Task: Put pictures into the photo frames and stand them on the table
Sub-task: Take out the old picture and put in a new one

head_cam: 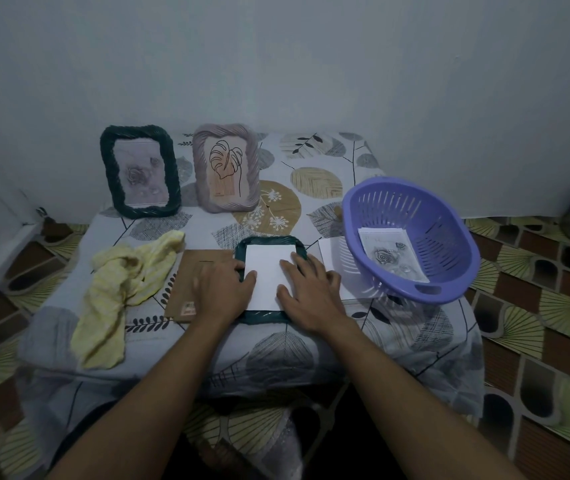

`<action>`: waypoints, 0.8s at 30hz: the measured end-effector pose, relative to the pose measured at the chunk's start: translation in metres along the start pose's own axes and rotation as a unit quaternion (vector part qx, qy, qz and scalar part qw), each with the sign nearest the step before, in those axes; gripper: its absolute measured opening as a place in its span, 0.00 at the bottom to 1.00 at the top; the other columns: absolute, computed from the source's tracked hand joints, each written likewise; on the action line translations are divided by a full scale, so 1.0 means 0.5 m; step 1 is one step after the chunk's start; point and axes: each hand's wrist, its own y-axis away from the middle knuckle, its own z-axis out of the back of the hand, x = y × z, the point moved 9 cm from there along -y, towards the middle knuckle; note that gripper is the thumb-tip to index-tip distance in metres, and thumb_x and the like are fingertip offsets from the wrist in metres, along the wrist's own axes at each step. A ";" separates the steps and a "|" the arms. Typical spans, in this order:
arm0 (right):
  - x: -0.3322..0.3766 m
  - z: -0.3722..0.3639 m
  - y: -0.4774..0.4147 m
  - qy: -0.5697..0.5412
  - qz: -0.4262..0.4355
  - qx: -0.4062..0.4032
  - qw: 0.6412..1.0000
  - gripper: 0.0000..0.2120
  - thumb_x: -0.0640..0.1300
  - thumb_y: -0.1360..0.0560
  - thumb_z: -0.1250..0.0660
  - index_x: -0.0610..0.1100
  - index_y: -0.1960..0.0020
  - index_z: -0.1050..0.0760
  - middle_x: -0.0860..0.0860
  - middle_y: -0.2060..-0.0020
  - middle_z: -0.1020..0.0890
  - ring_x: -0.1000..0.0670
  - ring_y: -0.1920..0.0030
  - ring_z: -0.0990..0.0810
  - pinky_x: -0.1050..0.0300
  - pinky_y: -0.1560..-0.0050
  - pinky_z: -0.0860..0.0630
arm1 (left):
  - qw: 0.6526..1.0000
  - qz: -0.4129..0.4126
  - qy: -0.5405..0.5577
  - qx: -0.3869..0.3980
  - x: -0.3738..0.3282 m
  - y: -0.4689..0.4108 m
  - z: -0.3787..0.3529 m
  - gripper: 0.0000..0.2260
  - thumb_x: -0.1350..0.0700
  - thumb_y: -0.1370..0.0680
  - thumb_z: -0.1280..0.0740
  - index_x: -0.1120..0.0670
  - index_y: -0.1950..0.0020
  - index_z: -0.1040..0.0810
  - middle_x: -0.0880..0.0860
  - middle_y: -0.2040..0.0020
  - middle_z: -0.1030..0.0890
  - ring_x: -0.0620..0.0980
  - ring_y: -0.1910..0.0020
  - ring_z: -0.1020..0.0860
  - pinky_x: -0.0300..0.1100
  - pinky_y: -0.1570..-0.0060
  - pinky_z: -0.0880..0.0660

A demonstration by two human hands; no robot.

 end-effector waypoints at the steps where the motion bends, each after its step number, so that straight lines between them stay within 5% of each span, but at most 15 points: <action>1: 0.000 -0.001 0.000 0.000 0.000 0.000 1.000 0.27 0.56 0.19 0.46 0.51 0.21 0.42 0.51 0.20 0.45 0.47 0.21 0.52 0.41 0.28 0.49 | 1.000 0.005 0.004 0.000 0.001 0.001 0.002 0.13 0.47 0.25 0.31 0.54 0.49 0.15 0.53 0.64 0.18 0.56 0.60 0.20 0.52 0.55 0.22; 5: -0.001 -0.002 0.000 0.002 0.001 0.000 1.000 0.27 0.57 0.19 0.48 0.51 0.22 0.42 0.51 0.20 0.45 0.47 0.21 0.52 0.40 0.28 0.49 | 0.999 0.033 0.011 -0.028 0.017 0.004 0.040 0.16 0.47 0.26 0.42 0.54 0.66 0.23 0.55 0.69 0.24 0.59 0.65 0.24 0.50 0.62 0.25; 8: -0.001 -0.003 0.001 0.002 0.002 0.004 1.000 0.29 0.58 0.20 0.49 0.51 0.21 0.42 0.51 0.20 0.45 0.47 0.21 0.52 0.39 0.27 0.49 | 0.993 0.098 -0.024 -0.061 0.047 0.007 0.090 0.10 0.53 0.24 0.40 0.55 0.53 0.20 0.57 0.54 0.21 0.60 0.52 0.24 0.53 0.50 0.27; 12: -0.001 -0.003 0.002 -0.003 0.001 0.000 1.000 0.30 0.58 0.21 0.50 0.50 0.21 0.42 0.50 0.20 0.44 0.47 0.21 0.51 0.39 0.27 0.49 | 0.973 0.189 -0.133 -0.009 0.125 0.005 0.104 0.22 0.43 0.24 0.37 0.55 0.36 0.25 0.60 0.35 0.26 0.63 0.36 0.30 0.56 0.37 0.34; 16: -0.002 -0.003 0.003 -0.005 0.001 -0.008 1.000 0.30 0.58 0.22 0.51 0.50 0.22 0.41 0.50 0.20 0.43 0.47 0.21 0.50 0.40 0.28 0.48 | 0.963 0.215 -0.163 0.016 0.171 0.014 0.109 0.33 0.34 0.26 0.38 0.58 0.32 0.28 0.62 0.31 0.29 0.64 0.31 0.33 0.58 0.34 0.36; 24: -0.005 -0.006 0.003 -0.003 0.002 -0.009 1.000 0.28 0.56 0.20 0.47 0.49 0.22 0.41 0.49 0.21 0.43 0.47 0.22 0.50 0.40 0.28 0.48 | 0.963 0.215 -0.160 0.005 0.164 0.021 0.112 0.32 0.35 0.26 0.33 0.57 0.33 0.26 0.62 0.33 0.28 0.63 0.33 0.31 0.58 0.36 0.34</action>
